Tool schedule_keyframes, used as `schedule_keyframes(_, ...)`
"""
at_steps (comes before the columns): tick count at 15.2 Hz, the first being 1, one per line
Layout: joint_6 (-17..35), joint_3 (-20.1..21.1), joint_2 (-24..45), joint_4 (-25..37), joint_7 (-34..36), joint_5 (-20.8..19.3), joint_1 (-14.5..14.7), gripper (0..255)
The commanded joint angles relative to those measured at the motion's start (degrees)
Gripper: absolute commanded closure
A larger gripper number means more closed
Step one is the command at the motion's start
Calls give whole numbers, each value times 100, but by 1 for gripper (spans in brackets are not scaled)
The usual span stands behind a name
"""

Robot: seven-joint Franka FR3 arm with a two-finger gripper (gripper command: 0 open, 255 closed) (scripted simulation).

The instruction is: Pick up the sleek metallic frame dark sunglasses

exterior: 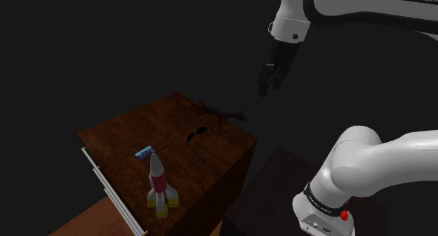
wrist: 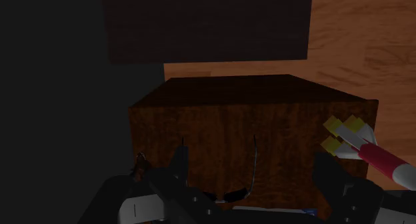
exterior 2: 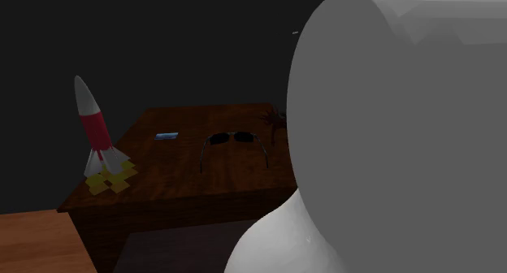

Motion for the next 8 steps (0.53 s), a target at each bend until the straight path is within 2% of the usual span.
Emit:
schedule_keyframes(1,0,0,0,0,0,0,0,0)
schedule_keyframes(8,1475,300,740,-692,189,117,44,0)
